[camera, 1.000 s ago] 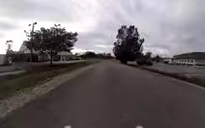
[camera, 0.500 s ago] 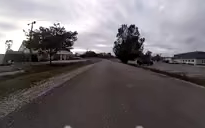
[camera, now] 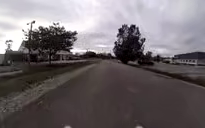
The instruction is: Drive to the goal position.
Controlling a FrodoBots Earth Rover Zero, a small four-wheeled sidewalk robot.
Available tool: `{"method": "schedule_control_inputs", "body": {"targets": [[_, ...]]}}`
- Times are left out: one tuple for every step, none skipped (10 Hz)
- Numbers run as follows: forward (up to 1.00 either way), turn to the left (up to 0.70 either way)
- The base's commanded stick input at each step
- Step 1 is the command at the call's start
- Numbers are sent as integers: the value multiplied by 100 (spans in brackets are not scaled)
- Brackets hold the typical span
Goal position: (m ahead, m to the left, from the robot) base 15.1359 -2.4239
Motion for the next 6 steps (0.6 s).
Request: {"method": "schedule_control_inputs", "body": {"targets": [[70, -2], [70, 0], [70, 0], [70, 0], [70, 0], [70, 0]]}}
